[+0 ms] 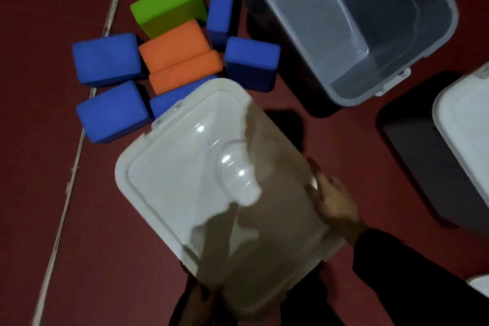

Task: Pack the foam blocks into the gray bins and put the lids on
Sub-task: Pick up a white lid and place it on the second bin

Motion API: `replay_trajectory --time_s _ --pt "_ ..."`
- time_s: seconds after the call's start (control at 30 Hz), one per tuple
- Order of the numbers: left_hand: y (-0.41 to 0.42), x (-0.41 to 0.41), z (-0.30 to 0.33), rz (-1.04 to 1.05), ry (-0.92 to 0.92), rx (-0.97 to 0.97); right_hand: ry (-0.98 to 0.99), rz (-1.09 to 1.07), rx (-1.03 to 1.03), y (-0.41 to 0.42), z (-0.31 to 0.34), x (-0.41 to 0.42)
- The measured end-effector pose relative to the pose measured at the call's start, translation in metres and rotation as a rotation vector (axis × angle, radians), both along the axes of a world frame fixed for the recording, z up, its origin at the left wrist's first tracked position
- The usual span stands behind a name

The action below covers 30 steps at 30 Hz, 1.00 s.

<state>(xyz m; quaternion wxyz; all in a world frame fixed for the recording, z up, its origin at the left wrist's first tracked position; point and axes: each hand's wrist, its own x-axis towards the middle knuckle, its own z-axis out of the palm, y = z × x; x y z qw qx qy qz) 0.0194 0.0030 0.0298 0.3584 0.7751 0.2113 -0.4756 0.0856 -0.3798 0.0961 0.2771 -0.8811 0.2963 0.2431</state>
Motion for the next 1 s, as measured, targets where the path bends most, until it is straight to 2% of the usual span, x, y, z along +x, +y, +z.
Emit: replay_trajectory --time_s 0.03,0.1,0.2,0.3,0.33,0.4,0.43,0.47,0.5,0.53,0.6,0.67,0.7,0.8,0.9,1.0 --pt "-0.007 -0.005 0.011 -0.102 0.048 -0.108 -0.062 0.025 -0.063 -0.006 -0.005 0.012" --pt "-0.050 -0.010 0.046 -0.221 0.081 -0.178 -0.111 0.014 -0.175 -0.012 -0.006 0.041" --pt "-0.097 -0.002 0.067 -0.303 0.183 -0.110 -0.019 -0.059 -0.272 -0.002 -0.005 0.063" --pt "-0.094 0.042 0.096 -0.328 0.139 -0.018 -0.108 -0.215 -0.247 0.023 0.011 0.016" --pt "-0.085 0.064 0.107 -0.344 0.013 0.034 -0.083 -0.289 -0.270 0.031 0.012 -0.011" --pt "-0.061 0.112 0.123 -0.403 -0.440 0.147 -0.047 -0.458 -0.282 0.046 0.024 -0.054" --pt "-0.044 0.137 0.123 -0.442 -0.652 0.191 -0.029 -0.609 -0.184 0.052 0.025 -0.070" --pt "-0.030 0.164 0.123 -0.473 -0.766 0.240 -0.031 -0.790 -0.044 0.060 0.025 -0.081" --pt "-0.015 0.188 0.116 -0.503 -0.775 0.277 -0.014 -0.902 0.109 0.064 0.022 -0.091" --pt "0.001 0.212 0.102 -0.528 -0.711 0.287 0.012 -0.984 0.247 0.069 0.016 -0.098" --pt "0.033 0.252 0.070 -0.562 -0.544 0.212 -0.010 -1.057 0.389 0.076 -0.008 -0.114" --pt "0.047 0.277 0.051 -0.530 -0.353 0.124 -0.055 -1.106 0.432 0.079 -0.024 -0.120" --pt "0.048 0.280 0.045 -0.543 -0.315 0.090 -0.067 -1.111 0.424 0.081 -0.015 -0.112" --pt "0.055 0.275 0.047 -0.561 -0.291 -0.028 -0.101 -1.136 0.431 0.084 -0.015 -0.118" --pt "0.049 0.267 0.061 -0.478 -0.285 -0.081 -0.119 -1.198 0.461 0.069 -0.017 -0.123" --pt "0.052 0.238 0.068 -0.381 -0.248 0.045 -0.092 -1.284 0.467 0.043 -0.019 -0.121"
